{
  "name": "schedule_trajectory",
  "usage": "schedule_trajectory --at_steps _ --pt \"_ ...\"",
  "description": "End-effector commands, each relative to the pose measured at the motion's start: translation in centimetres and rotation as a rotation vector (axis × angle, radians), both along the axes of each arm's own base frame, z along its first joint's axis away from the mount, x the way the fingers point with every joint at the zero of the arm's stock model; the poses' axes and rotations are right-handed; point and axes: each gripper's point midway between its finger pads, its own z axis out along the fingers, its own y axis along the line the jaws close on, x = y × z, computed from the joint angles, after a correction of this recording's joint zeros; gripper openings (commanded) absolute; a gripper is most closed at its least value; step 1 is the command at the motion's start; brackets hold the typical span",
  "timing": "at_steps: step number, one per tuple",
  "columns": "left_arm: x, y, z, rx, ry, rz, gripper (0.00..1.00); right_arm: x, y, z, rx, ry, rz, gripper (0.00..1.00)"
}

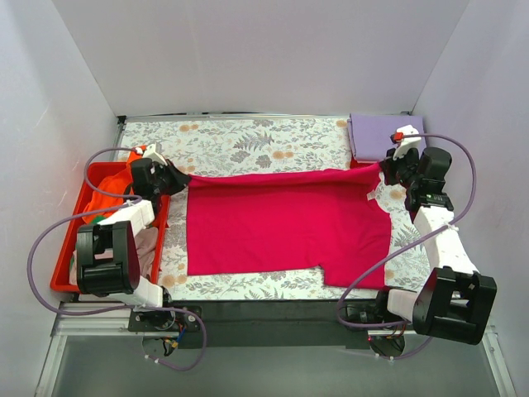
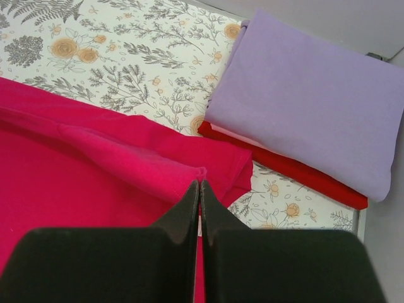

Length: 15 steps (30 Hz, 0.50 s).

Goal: Fold and stack the t-shirts
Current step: Fold the tshirt

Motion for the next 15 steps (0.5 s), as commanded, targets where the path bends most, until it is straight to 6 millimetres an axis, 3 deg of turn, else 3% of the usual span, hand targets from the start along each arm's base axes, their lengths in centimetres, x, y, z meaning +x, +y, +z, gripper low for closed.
schedule_trajectory --at_steps 1,15 --pt "-1.2 -0.2 0.7 -0.004 0.000 -0.005 0.00 -0.6 -0.2 0.5 -0.005 -0.032 0.000 0.01" --pt "-2.9 -0.7 -0.2 -0.009 0.057 -0.011 0.00 -1.4 -1.0 -0.6 0.001 -0.007 -0.023 0.01"
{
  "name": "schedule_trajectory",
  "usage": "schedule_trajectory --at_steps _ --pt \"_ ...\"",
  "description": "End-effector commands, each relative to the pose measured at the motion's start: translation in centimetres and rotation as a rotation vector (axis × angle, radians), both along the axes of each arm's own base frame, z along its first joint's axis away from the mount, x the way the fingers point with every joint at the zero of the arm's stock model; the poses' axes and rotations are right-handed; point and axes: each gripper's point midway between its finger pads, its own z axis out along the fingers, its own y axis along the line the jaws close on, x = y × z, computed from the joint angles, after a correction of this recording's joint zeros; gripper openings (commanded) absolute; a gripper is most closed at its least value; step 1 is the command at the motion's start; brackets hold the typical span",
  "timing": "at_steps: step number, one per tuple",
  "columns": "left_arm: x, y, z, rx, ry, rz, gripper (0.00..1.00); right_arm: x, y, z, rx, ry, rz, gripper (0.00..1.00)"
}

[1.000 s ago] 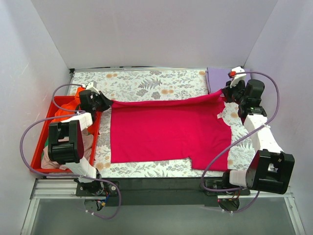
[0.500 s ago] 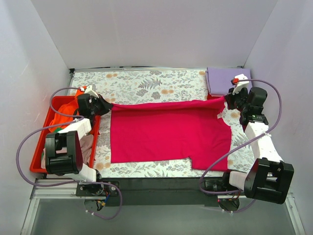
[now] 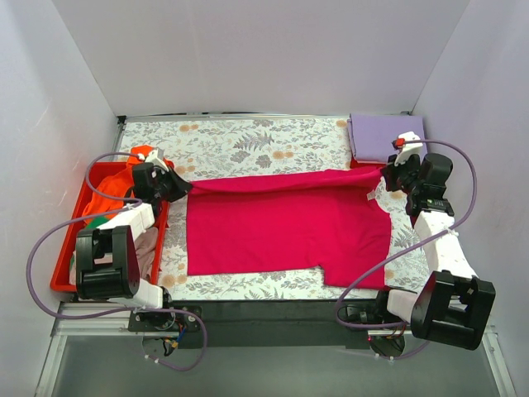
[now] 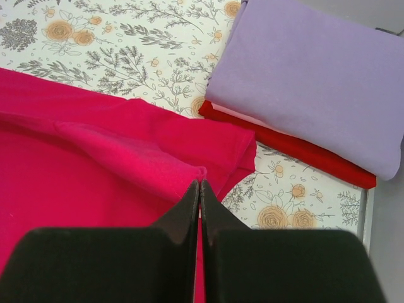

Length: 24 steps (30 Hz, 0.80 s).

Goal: Fold and stack the t-shirts
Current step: Fold the tshirt

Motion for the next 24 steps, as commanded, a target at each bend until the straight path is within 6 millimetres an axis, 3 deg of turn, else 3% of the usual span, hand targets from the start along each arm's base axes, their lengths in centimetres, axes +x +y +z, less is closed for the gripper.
schedule_trajectory --at_steps 1,10,13,19,24 --pt "-0.8 -0.3 1.1 0.001 -0.020 -0.009 0.00 0.0 -0.4 1.1 -0.008 -0.044 -0.004 0.01" --pt "-2.1 -0.7 0.3 0.008 0.035 0.001 0.01 -0.1 -0.8 0.0 -0.001 -0.018 -0.018 0.01" --pt "-2.6 -0.4 -0.1 0.016 0.067 0.021 0.05 -0.2 -0.7 -0.2 0.003 -0.013 -0.011 0.01" --pt "-3.8 -0.6 0.3 0.009 0.106 0.019 0.28 -0.7 -0.8 -1.2 -0.025 0.010 -0.003 0.01" --pt "-4.0 -0.9 3.6 -0.002 0.012 0.004 0.47 -1.8 -0.9 -2.3 -0.074 0.031 0.020 0.01"
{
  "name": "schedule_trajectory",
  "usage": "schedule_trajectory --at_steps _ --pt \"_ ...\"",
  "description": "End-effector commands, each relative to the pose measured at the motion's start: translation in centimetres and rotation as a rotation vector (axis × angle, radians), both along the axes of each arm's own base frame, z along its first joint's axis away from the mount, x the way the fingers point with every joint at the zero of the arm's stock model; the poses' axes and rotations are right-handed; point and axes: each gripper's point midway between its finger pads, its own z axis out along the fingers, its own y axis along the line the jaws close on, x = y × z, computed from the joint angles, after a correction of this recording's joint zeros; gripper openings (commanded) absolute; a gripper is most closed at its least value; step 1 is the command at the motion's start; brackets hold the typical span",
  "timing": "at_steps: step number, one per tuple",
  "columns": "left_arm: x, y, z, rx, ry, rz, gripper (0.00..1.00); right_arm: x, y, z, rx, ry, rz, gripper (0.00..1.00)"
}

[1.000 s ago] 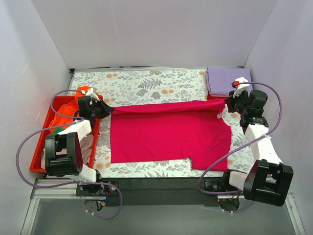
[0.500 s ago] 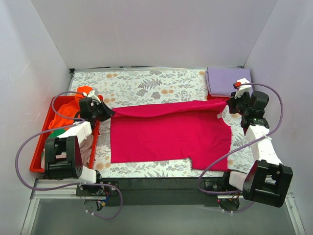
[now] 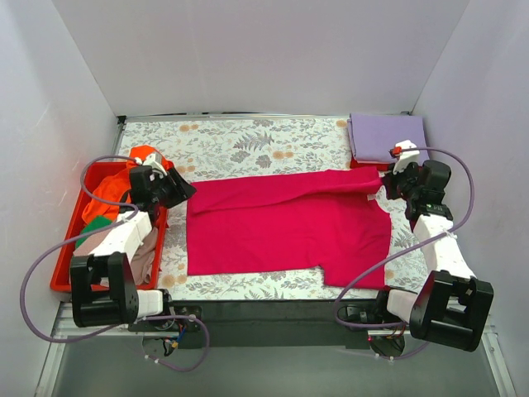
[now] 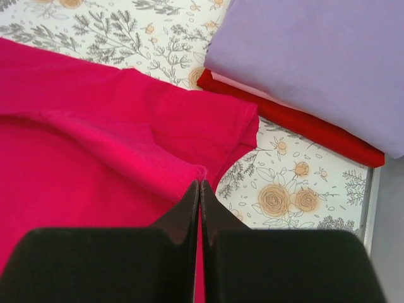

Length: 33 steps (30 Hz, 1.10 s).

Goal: Fold and stack the t-shirts
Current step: Fold the tshirt

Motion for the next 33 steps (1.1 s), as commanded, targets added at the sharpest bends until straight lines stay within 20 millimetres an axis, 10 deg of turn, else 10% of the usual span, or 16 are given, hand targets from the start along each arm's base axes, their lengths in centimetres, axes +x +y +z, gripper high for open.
schedule_trajectory --at_steps 1,14,19,24,30,33 --pt "-0.4 -0.4 3.4 -0.001 -0.096 -0.021 0.47 -0.9 -0.1 0.1 -0.057 -0.017 0.034 0.01" --pt "-1.7 -0.6 5.7 0.049 -0.166 -0.078 0.48 -7.4 2.1 -5.3 -0.242 0.137 0.358 0.02" --pt "-2.7 -1.0 5.9 0.067 -0.169 -0.128 0.48 -9.7 0.7 -8.4 -0.340 0.251 0.370 0.38" --pt "-3.6 -1.3 6.1 0.085 -0.209 -0.153 0.48 -8.1 -0.2 -7.0 -0.345 0.269 0.332 0.59" --pt "-3.7 -1.2 5.4 0.103 -0.201 -0.156 0.48 -3.2 5.2 -2.9 -0.098 0.274 0.545 0.70" --pt "-3.7 -1.3 5.3 0.099 -0.198 -0.158 0.48 -2.0 7.7 -4.8 0.048 0.416 0.623 0.68"
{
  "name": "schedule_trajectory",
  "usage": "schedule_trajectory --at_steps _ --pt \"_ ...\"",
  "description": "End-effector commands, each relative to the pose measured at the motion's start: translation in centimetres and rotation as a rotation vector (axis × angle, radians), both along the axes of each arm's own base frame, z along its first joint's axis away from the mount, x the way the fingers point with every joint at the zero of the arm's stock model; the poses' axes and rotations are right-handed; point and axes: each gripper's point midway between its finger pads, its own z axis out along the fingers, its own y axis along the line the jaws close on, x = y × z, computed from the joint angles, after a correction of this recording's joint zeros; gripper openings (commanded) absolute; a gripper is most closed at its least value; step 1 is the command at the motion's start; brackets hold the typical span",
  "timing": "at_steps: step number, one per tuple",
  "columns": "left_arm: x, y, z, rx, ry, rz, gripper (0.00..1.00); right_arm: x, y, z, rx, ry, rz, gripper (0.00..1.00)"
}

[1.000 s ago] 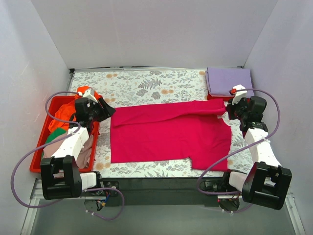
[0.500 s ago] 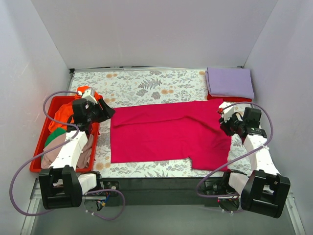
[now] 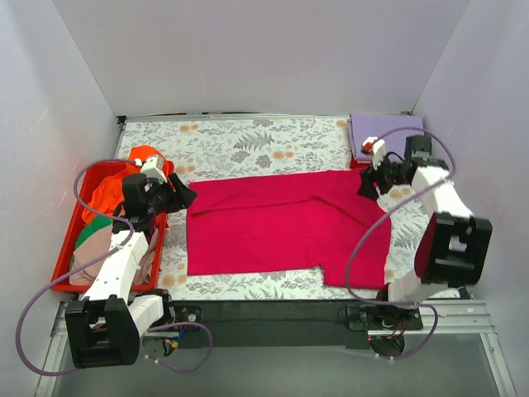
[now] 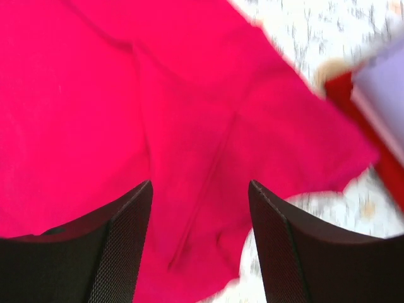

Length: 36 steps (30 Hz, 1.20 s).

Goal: Fold and stack the t-shirts
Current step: Fold the tshirt

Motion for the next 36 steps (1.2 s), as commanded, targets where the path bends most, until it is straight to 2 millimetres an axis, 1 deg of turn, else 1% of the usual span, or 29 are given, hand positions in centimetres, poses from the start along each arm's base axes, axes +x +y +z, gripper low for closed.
schedule_trajectory --at_steps 1,2,3,4,5,8,10,11,14,19,22,25,28,33,34,35,36 --pt "0.0 -0.2 0.3 0.014 -0.019 -0.021 0.48 1.4 4.2 1.0 0.193 0.143 0.091 0.68" --pt "0.0 -0.1 0.4 0.017 -0.021 -0.020 0.48 2.1 4.4 -0.6 0.220 0.216 0.072 0.66" --pt "0.0 -0.1 0.2 0.015 -0.018 -0.020 0.48 2.9 4.5 -0.7 0.229 0.230 0.066 0.66" --pt "0.0 -0.1 0.3 0.016 -0.020 -0.020 0.48 4.1 4.6 -0.2 0.233 0.221 0.064 0.65" --pt "0.1 -0.1 0.3 0.016 -0.018 -0.020 0.48 4.6 4.7 -1.3 0.236 0.260 0.054 0.65" --pt "0.1 -0.2 0.1 0.012 -0.012 -0.027 0.48 5.7 4.7 -2.9 0.217 0.313 0.020 0.63" --pt "0.2 -0.3 0.0 0.009 -0.006 -0.031 0.48 5.9 4.7 -3.7 0.201 0.333 0.009 0.63" --pt "0.2 -0.4 0.0 0.008 -0.005 -0.034 0.48 5.9 4.7 -4.5 0.179 0.351 0.001 0.63" --pt "0.2 -0.4 -0.1 0.004 0.000 -0.037 0.48 6.0 4.5 -5.8 0.155 0.377 -0.010 0.63" --pt "0.2 -0.5 -0.3 0.001 0.004 -0.041 0.48 7.0 4.5 -6.6 0.141 0.385 -0.015 0.63" --pt "0.2 -0.5 -0.2 0.002 0.001 -0.043 0.48 6.8 4.8 -7.3 0.131 0.401 -0.009 0.61" --pt "0.1 -0.6 -0.3 0.000 0.004 -0.044 0.48 6.3 5.0 -8.1 0.122 0.425 -0.008 0.56" --pt "0.1 -0.6 -0.2 0.000 0.002 -0.046 0.48 6.1 4.9 -8.5 0.114 0.434 -0.012 0.52" --pt "0.1 -0.6 -0.2 0.000 0.002 -0.046 0.48 6.1 4.6 -8.2 0.097 0.422 -0.017 0.41" --pt "0.1 -0.5 -0.2 0.000 0.002 -0.044 0.48 6.1 4.6 -7.9 0.090 0.414 -0.016 0.38" --pt "0.1 -0.6 -0.2 0.001 -0.001 -0.047 0.48 6.1 4.5 -7.8 0.089 0.412 -0.017 0.31" --pt "0.1 -0.5 -0.3 -0.001 0.003 -0.044 0.48 6.2 4.6 -7.6 0.087 0.408 -0.017 0.28"
